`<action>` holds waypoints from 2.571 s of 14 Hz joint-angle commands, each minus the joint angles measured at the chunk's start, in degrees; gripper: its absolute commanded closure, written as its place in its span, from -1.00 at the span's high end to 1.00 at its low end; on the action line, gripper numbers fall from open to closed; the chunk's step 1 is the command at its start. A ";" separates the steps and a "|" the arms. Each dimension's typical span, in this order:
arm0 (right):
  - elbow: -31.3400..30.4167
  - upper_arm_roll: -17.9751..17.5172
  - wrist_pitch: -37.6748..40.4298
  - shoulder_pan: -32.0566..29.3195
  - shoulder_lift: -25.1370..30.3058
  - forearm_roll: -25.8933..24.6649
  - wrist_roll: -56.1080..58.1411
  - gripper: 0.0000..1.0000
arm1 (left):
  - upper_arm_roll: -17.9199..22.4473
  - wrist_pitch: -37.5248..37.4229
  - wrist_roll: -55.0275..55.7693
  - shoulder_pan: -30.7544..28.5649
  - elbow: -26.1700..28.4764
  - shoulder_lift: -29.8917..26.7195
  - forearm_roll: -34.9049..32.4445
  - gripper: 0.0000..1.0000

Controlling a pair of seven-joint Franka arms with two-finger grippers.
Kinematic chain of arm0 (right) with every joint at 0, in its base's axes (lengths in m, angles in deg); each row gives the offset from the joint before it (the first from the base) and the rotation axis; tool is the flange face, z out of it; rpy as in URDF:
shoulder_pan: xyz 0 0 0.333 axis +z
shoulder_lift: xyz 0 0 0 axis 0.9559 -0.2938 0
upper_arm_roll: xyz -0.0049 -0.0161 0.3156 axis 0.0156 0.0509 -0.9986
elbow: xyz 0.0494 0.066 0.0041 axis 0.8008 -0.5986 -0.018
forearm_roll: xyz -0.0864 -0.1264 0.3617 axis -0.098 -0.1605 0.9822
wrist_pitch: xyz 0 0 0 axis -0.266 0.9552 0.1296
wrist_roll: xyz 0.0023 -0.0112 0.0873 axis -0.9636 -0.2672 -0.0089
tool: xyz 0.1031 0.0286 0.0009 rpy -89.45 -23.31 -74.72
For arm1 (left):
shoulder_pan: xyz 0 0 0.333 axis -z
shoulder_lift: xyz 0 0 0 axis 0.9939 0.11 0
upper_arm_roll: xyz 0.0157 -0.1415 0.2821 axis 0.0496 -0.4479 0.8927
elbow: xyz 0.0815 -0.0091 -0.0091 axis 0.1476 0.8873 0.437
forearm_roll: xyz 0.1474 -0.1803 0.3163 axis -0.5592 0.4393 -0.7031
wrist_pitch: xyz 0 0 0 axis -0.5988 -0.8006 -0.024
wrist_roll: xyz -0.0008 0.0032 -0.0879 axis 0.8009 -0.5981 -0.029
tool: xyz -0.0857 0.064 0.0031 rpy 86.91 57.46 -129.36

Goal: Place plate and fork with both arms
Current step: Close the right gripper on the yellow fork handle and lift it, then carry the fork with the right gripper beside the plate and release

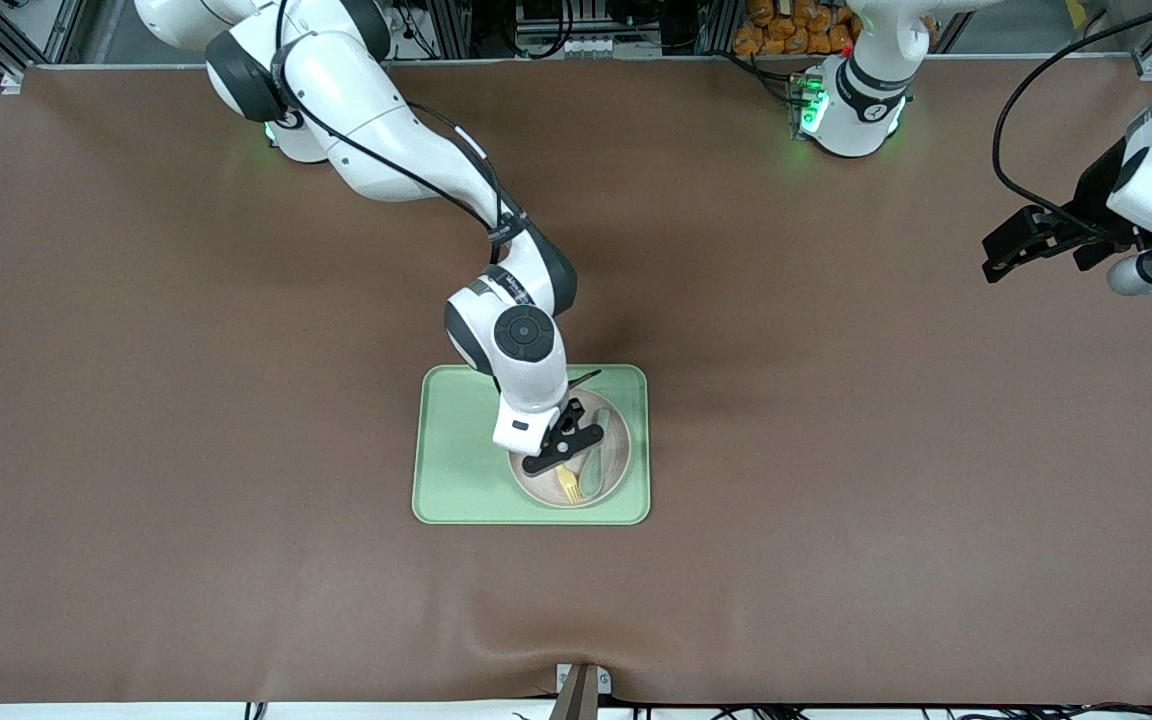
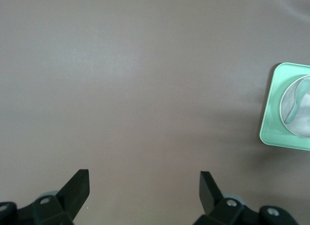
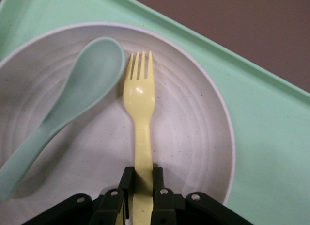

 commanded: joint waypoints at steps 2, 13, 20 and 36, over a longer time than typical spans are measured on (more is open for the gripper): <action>2.33 0.39 3.45 0.42 0.56 -0.60 -0.88 -0.87 | -0.43 -0.85 -1.45 -0.72 0.06 -0.78 0.19 1.00; -0.46 0.04 12.68 -9.23 7.41 1.95 -5.19 -0.85 | -0.43 -0.85 -1.45 -0.72 0.06 -0.87 0.80 1.00; -7.68 0.13 11.36 -9.96 9.09 7.84 -15.02 -0.85 | -0.17 -0.85 -1.45 -0.72 0.23 -0.86 0.98 1.00; -11.29 -0.05 9.25 -13.53 14.96 7.92 -12.23 1.00 | -0.43 -0.85 -1.37 -0.63 0.15 -0.78 0.98 1.00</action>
